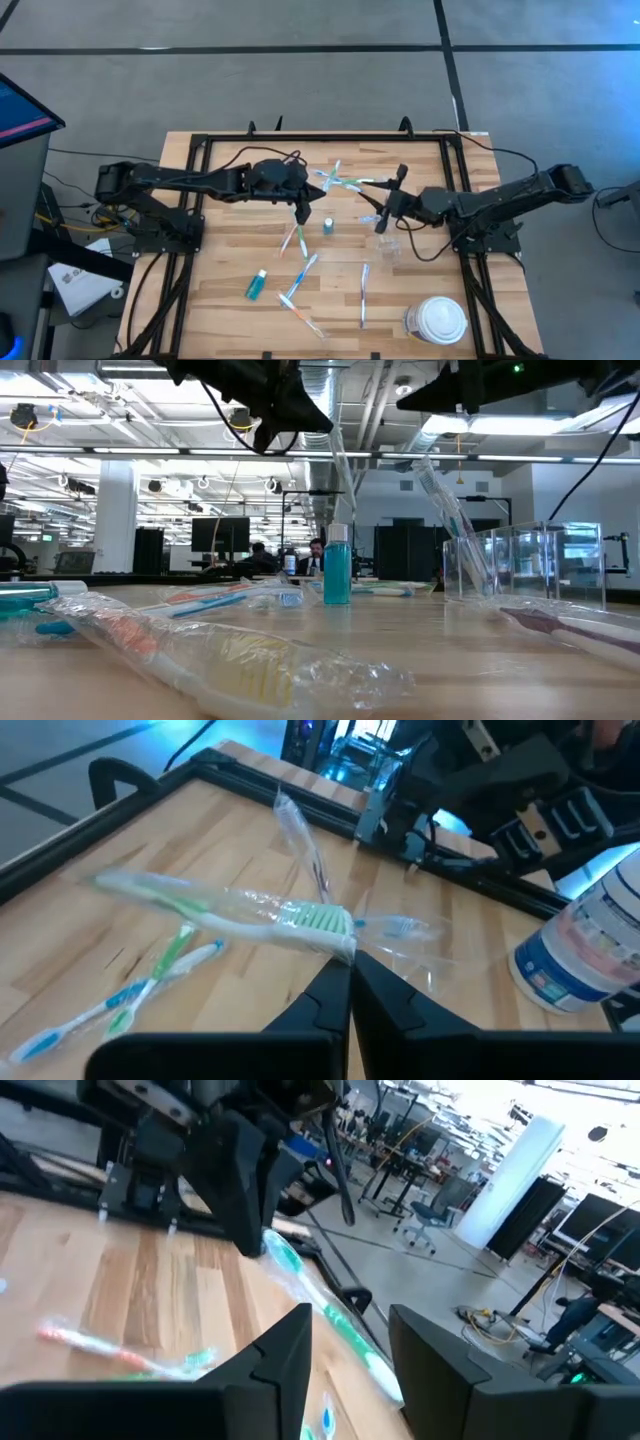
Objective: Pick & Place toothbrushing station
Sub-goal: Put the top left green toothbrush into the transparent organizer
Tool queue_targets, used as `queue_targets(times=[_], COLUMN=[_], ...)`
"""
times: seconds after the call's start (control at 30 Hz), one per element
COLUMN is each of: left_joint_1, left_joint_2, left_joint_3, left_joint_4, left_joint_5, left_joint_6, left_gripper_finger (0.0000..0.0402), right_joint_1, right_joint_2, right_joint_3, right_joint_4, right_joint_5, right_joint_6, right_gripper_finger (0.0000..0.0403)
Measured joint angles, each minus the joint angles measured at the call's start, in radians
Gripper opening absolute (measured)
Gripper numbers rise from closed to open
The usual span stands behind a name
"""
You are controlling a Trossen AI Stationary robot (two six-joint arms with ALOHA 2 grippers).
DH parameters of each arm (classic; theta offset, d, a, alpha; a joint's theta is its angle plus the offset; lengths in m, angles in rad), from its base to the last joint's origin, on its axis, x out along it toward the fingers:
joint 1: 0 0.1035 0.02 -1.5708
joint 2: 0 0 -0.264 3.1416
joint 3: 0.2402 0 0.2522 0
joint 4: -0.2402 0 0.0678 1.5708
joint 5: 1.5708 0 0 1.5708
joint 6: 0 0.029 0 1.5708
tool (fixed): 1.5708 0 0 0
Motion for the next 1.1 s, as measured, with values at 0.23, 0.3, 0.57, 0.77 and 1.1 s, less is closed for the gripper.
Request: queue_targets(times=[0.23, 0.3, 0.57, 0.77, 1.1], left_joint_1=[0.0, 0.0, 0.0, 0.0, 0.0], left_joint_2=[-0.008, -0.008, -0.015, -0.015, -0.015], left_joint_3=[0.0, 0.0, 0.0, 0.0, 0.0], left_joint_4=[-0.008, -0.009, -0.007, -0.007, -0.004], left_joint_5=[0.021, 0.021, 0.045, 0.078, 0.132], left_joint_6=[-0.003, -0.004, -0.016, -0.023, -0.032], left_gripper_finger=[0.0, 0.0, 0.0, 0.0, 0.0], right_joint_1=[0.0, 0.0, 0.0, 0.0, 0.0], right_joint_2=[0.02, 0.025, 0.05, 0.09, 0.266], right_joint_3=[0.024, 0.021, 0.023, 0.042, 0.17], right_joint_4=[0.007, -0.01, 0.035, 0.051, 0.023], right_joint_5=[0.0, 0.0, 0.0, -0.001, -0.001], right_joint_6=[-0.036, -0.043, -0.088, -0.112, -0.219], right_gripper_finger=[0.0129, 0.0129, 0.0128, 0.013, 0.0131])
